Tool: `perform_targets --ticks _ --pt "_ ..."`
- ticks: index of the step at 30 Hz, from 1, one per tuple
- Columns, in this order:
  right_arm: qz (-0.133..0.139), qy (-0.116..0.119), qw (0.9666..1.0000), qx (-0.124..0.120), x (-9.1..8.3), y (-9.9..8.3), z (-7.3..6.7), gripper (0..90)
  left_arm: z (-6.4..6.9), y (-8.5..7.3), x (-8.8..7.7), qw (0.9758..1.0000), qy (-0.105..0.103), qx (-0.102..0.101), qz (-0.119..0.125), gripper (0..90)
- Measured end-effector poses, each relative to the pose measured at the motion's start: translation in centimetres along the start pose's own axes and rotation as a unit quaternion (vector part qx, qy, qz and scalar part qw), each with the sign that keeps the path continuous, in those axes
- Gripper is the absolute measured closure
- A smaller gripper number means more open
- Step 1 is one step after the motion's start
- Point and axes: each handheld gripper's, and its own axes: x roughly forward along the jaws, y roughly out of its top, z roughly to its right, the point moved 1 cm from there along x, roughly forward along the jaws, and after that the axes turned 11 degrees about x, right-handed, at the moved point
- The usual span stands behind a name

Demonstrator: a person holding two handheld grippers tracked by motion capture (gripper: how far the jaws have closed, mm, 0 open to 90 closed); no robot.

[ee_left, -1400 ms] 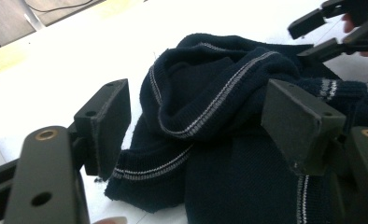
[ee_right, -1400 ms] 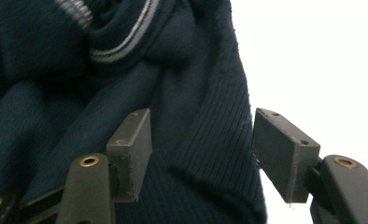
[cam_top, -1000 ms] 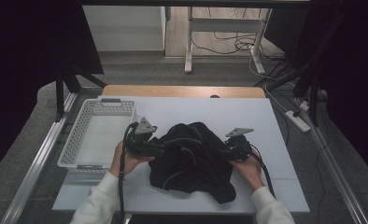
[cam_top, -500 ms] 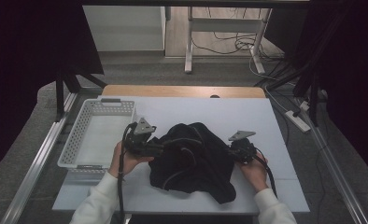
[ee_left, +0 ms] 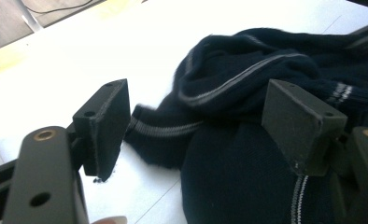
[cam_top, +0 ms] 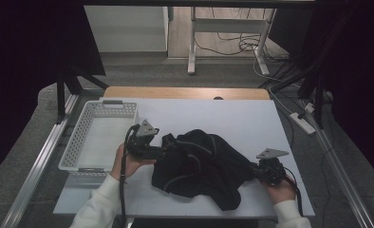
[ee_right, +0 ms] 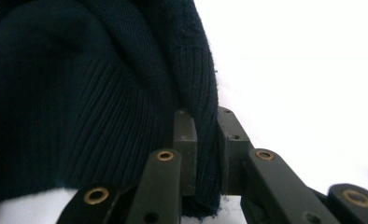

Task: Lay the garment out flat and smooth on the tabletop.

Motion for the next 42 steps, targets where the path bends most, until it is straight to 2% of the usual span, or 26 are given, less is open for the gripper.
perform_targets --ticks 3,9,17,28,33,35,36,37,39,40,42 --pt "0.003 -0.003 1.0 0.005 -1.1 -1.0 0.2 80.1 0.1 0.1 0.2 1.0 -0.002 0.001 0.001 24.3" --pt "0.008 -0.01 0.9994 0.032 -3.0 -2.7 0.7 80.1 0.3 0.6 0.7 0.9999 -0.009 0.008 0.001 24.2" --pt "0.009 -0.02 0.9989 0.04 -4.9 -4.6 0.7 80.2 0.4 1.0 1.4 0.9998 -0.017 0.014 0.001 24.2" --pt "0.012 -0.029 0.9972 0.068 -7.2 -7.1 0.9 80.2 0.5 1.3 1.6 0.9996 -0.021 0.019 0.001 24.1" --pt "0.018 -0.027 0.9971 0.069 -7.8 -7.6 0.6 79.8 0.4 1.2 1.7 0.9997 -0.021 0.015 0.001 24.1" --pt "0.03 -0.024 0.9971 0.066 -7.9 -7.3 0.5 74.3 0.5 1.2 1.7 0.9997 -0.021 0.016 0.0 24.1" --pt "0.04 -0.026 0.9968 0.064 -8.0 -7.1 0.3 66.4 0.5 1.2 1.7 0.9997 -0.02 0.017 0.0 24.1" --pt "0.052 -0.04 0.996 0.061 -8.2 -6.7 0.2 57.1 0.6 1.2 1.7 0.9997 -0.02 0.017 0.0 24.1" --pt "0.075 -0.042 0.9942 0.064 -8.6 -6.2 0.1 47.4 0.6 1.2 1.7 0.9997 -0.02 0.017 -0.001 24.1" --pt "0.088 -0.039 0.993 0.068 -8.8 -5.8 0.0 45.1 0.6 1.2 1.8 0.9997 -0.02 0.017 0.0 24.1" --pt "0.101 -0.017 0.9928 0.062 -8.9 -5.1 -0.2 44.0 0.7 1.2 1.8 0.9996 -0.021 0.016 -0.002 24.1"
